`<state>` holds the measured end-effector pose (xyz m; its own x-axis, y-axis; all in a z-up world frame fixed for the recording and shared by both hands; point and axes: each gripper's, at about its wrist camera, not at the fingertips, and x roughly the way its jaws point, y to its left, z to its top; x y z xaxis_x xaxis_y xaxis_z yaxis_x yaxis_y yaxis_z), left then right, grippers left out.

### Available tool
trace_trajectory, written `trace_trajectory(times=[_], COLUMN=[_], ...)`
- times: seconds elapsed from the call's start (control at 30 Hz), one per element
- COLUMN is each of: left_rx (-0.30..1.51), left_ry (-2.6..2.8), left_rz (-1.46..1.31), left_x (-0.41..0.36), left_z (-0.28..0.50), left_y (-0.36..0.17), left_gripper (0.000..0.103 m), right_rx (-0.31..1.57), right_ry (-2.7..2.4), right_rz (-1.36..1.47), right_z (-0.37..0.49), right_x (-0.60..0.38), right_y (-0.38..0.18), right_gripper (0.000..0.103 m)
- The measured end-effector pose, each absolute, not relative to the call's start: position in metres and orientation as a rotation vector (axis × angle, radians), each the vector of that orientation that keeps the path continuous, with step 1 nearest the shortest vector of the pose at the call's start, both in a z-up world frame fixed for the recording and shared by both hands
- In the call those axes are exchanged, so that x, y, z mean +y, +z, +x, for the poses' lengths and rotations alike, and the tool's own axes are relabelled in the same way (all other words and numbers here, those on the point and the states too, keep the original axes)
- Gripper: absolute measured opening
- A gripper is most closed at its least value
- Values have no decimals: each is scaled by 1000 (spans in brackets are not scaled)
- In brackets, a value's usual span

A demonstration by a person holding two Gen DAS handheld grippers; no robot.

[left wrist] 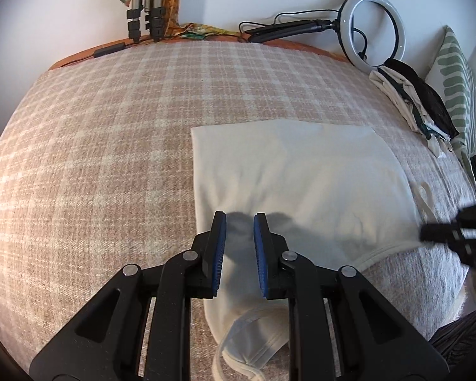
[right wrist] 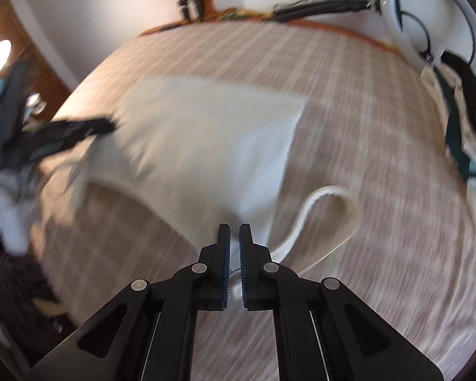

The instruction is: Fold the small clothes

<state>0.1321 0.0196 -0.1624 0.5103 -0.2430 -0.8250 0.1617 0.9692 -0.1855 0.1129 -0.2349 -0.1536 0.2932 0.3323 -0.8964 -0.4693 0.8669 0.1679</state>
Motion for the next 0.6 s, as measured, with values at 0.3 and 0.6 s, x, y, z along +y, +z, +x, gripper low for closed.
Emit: trace_trajectory(times=[0.3,0.6], left_rx=[1009,1071], left_ry=[-233,-291], left_rz=[-207,-498], left_x=[41,80], left_z=[121,132], left_y=[-154,-164], left_gripper=[30,54], right_rx=[1069,1052], right_ry=[590,539], right_rz=[-73,291], right_z=[77,133], right_x=[-259,-297], right_y=[-128,-147], right_gripper=[28,48])
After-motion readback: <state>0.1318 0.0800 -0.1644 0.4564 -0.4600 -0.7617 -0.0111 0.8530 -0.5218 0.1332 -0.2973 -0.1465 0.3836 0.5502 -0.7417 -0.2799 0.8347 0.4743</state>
